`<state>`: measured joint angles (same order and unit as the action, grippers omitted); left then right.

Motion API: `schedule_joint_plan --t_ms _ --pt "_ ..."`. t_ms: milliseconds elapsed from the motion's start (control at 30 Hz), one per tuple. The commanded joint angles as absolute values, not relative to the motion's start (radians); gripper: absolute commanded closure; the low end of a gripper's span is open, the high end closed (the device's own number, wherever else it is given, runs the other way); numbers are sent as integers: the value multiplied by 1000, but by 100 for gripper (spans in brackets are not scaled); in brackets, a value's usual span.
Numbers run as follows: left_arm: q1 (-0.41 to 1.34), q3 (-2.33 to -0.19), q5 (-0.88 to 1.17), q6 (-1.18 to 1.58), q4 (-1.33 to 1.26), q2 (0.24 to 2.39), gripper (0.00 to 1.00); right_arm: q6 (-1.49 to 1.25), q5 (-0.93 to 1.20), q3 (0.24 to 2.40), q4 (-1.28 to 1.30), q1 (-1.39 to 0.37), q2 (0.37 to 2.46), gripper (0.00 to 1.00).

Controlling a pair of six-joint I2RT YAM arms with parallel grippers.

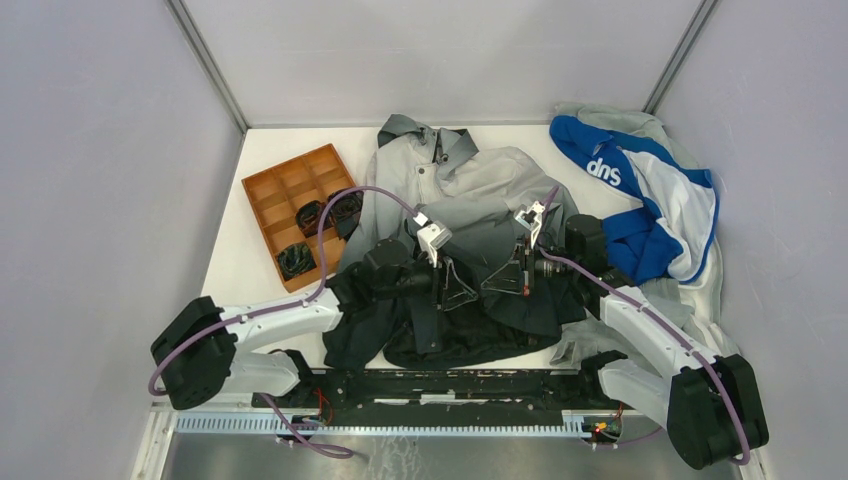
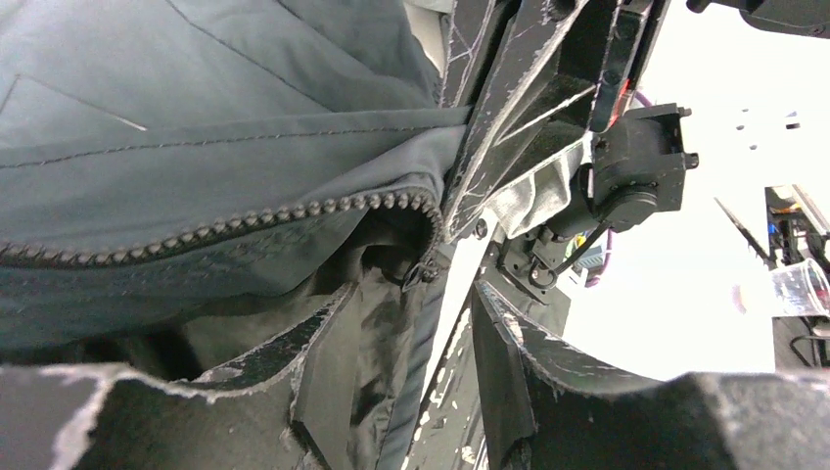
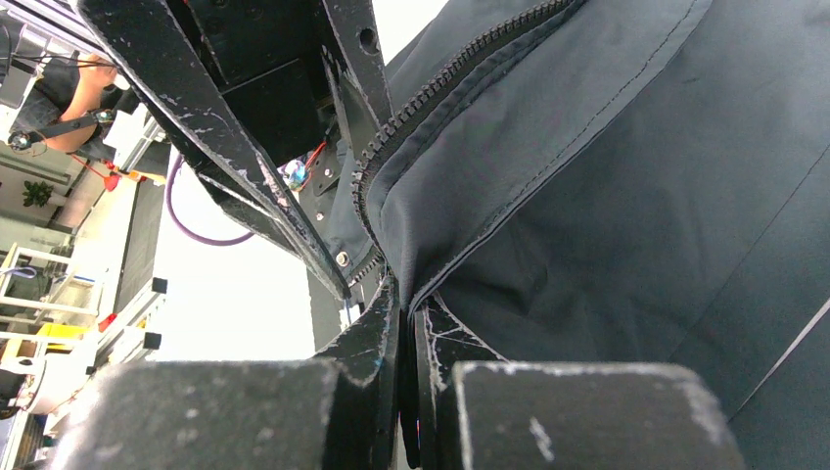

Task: Zip up the jacket
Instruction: Adjust the zipper on the jacket.

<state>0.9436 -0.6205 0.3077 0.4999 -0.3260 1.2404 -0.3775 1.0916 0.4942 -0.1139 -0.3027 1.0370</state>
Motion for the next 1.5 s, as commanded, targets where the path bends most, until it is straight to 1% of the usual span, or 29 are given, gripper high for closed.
schedule_joint_plan --t_ms 0,133,233,267,567,900,1133,1333,1400,1467 --pt "935 -669 378 507 -408 1270 50 -374 1111 509 -164 -301 1032 100" --pt "931 -672 380 516 -410 1275 55 -374 1112 507 -164 -300 1031 100" --pt "926 -673 376 525 -400 1271 62 -374 1110 504 -165 -299 1029 100" --pt "925 -672 371 529 -392 1268 62 -375 1111 503 -167 -301 1029 100" --pt "917 -682 332 547 -351 1252 63 -377 1109 500 -171 -300 1030 100" --pt "917 -689 335 560 -347 1249 68 -378 1107 496 -173 -300 1028 100" --pt "916 -684 333 566 -354 1238 70 -380 1106 494 -174 -301 1028 100" --pt "917 -683 350 570 -355 1236 93 -379 1104 492 -174 -300 1028 100" --pt "917 -682 356 573 -352 1235 98 -380 1103 491 -175 -301 1028 100" --pt "917 -679 362 575 -353 1232 98 -379 1100 491 -175 -300 1029 100"
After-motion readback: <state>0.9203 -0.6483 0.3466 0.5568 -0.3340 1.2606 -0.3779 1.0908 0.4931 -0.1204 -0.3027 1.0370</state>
